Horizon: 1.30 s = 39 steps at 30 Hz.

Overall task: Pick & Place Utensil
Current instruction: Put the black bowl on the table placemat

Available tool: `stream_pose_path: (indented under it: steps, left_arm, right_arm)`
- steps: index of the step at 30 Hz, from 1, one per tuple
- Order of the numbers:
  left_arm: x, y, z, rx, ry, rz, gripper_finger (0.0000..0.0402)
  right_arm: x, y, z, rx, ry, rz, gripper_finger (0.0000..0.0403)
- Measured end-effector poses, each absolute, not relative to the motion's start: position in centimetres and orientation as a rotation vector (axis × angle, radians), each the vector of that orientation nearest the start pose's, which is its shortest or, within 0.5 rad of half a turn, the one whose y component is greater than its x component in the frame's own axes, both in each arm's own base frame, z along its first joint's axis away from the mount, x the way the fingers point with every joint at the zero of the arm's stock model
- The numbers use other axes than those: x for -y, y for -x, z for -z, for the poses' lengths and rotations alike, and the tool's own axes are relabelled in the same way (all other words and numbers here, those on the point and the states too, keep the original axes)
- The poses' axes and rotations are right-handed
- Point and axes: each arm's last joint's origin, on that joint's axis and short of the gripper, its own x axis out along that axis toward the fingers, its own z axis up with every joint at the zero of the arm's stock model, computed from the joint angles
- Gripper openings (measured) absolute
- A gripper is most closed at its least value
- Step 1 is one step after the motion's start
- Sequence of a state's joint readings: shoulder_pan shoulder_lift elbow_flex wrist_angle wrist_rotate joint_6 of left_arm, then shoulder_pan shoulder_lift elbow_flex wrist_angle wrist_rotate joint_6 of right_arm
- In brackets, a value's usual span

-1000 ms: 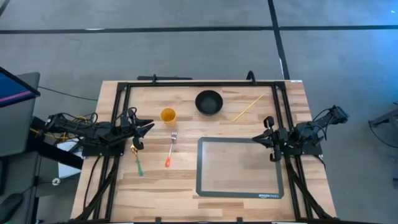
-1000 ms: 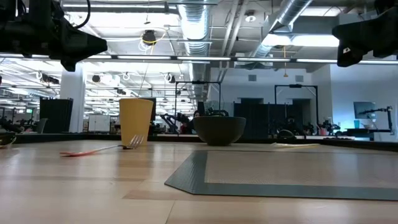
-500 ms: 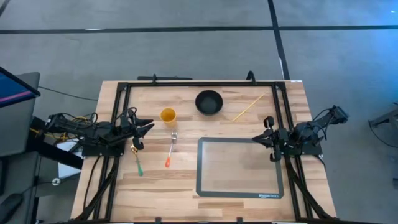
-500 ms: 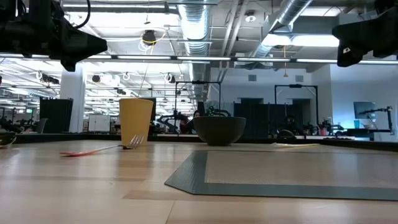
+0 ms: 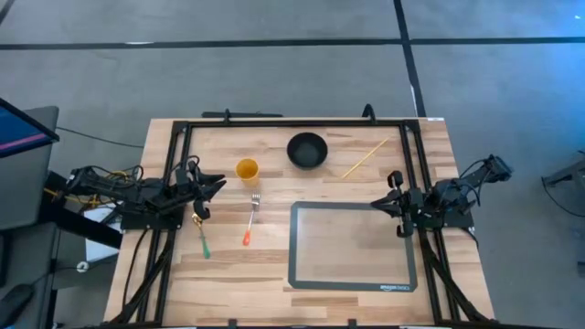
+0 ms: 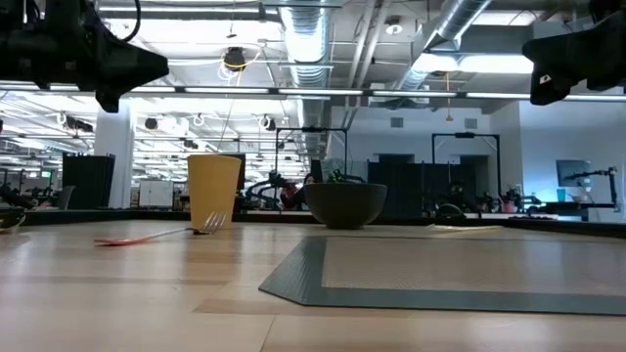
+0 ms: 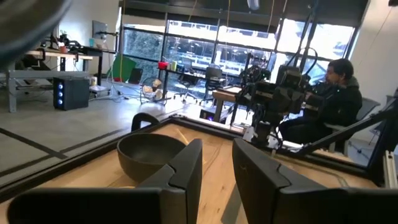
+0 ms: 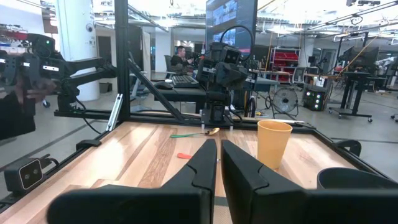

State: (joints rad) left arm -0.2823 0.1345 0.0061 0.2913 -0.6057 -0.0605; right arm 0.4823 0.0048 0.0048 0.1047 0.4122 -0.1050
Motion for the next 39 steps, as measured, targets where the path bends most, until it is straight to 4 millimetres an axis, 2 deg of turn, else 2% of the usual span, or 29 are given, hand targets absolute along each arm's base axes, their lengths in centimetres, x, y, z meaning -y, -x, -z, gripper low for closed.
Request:
stream_pose_path:
  steps: [12,17,22,25,28,35,39]
  left_arm:
    - [1.2,-10.1,-18.2,0.161,0.129,-0.318,0.0090]
    - [1.2,-10.1,-18.2,0.144,0.029,-0.326,0.0090]
    - [1.2,-10.0,-18.6,0.179,0.036,-0.327,0.0091]
    - [1.2,-10.0,-19.0,0.202,-0.025,-0.336,0.0101]
    - [1.1,-9.7,-19.8,0.273,-0.088,-0.355,0.0119]
    - [1.0,-9.2,-21.0,0.398,-0.043,-0.351,0.0165]
    - [0.9,-9.0,-21.5,0.435,-0.022,-0.359,0.0176]
  right_arm:
    - [-3.4,-8.9,-17.7,0.117,0.047,-0.065,0.0017]
    - [-3.2,-8.8,-18.7,0.213,-0.015,-0.054,0.0017]
    - [-2.9,-8.7,-19.4,0.290,0.088,0.005,0.0017]
    - [-2.5,-8.6,-19.9,0.320,0.127,0.054,0.0020]
    - [-2.0,-8.6,-20.5,0.325,0.129,0.114,0.0038]
    - [-0.7,-8.1,-22.6,0.377,0.139,0.259,0.0109]
    - [-0.2,-7.9,-23.2,0.402,0.104,0.291,0.0133]
